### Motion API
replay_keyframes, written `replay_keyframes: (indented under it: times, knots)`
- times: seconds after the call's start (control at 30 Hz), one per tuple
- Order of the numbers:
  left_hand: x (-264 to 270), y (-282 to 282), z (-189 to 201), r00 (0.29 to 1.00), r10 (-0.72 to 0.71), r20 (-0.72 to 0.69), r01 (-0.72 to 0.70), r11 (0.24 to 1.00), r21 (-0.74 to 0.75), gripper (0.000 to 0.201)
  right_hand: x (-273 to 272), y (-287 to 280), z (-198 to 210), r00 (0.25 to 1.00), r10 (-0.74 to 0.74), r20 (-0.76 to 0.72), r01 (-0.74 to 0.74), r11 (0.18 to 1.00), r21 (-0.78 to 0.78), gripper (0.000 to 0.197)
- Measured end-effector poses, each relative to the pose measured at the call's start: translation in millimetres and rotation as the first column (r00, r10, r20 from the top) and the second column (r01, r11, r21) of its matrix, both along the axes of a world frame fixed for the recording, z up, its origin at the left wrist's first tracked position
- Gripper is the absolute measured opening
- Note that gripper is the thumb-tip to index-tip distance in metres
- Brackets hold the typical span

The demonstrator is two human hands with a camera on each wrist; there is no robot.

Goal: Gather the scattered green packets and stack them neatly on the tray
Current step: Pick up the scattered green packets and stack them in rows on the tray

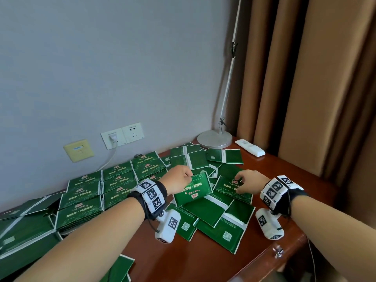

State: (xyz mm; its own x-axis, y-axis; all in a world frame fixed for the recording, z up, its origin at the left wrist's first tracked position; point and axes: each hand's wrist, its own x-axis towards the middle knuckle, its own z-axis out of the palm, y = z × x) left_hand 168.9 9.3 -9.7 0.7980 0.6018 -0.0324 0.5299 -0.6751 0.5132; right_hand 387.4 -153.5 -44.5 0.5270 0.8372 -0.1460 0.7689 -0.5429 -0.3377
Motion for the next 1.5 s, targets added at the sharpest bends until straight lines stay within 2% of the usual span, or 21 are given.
replay_keyframes:
  times: [0.17, 0.3, 0.5, 0.6, 0.87, 1.1, 1.2, 1.37, 1.5]
  knots:
    - [16, -10, -7, 0.998, -0.026, -0.052, 0.026, 1.0, 0.002, 0.02, 4, -2, -2, 1.0, -0.004, 0.005, 0.004, 1.0, -0.007, 0.052]
    - [21, -11, -19, 0.996, 0.024, -0.083, -0.023, 1.0, 0.02, 0.024, 7, 0, -6, 1.0, 0.006, 0.01, -0.006, 1.0, -0.009, 0.053]
    - [28, -8, -32, 0.978, 0.008, -0.208, -0.001, 0.999, 0.035, 0.061, 11, 3, -7, 1.0, 0.024, 0.009, -0.024, 1.0, -0.011, 0.057]
    - [31, -7, -39, 0.969, 0.022, -0.245, -0.007, 0.998, 0.06, 0.068, 12, 2, -8, 1.0, 0.023, 0.005, -0.023, 1.0, -0.01, 0.057]
    - [35, -13, -39, 0.966, 0.058, -0.252, -0.02, 0.989, 0.15, 0.074, 10, 3, -7, 1.0, 0.01, 0.005, -0.01, 1.0, -0.003, 0.057]
    - [37, -23, -31, 0.983, 0.025, -0.184, 0.011, 0.982, 0.19, 0.083, 9, -1, -10, 0.999, -0.019, -0.046, 0.021, 0.998, 0.052, 0.06]
    - [38, -26, -25, 0.987, 0.02, -0.157, 0.016, 0.974, 0.224, 0.073, 8, -5, -9, 0.998, -0.022, -0.066, 0.028, 0.995, 0.094, 0.063]
    - [33, -27, -14, 0.996, 0.031, -0.082, -0.012, 0.976, 0.219, 0.039, 5, -11, -2, 0.997, -0.076, -0.015, 0.078, 0.983, 0.165, 0.069]
    - [25, -30, -5, 0.995, 0.08, -0.052, -0.069, 0.978, 0.199, 0.035, 6, -14, 10, 0.993, -0.104, -0.056, 0.113, 0.974, 0.196, 0.067]
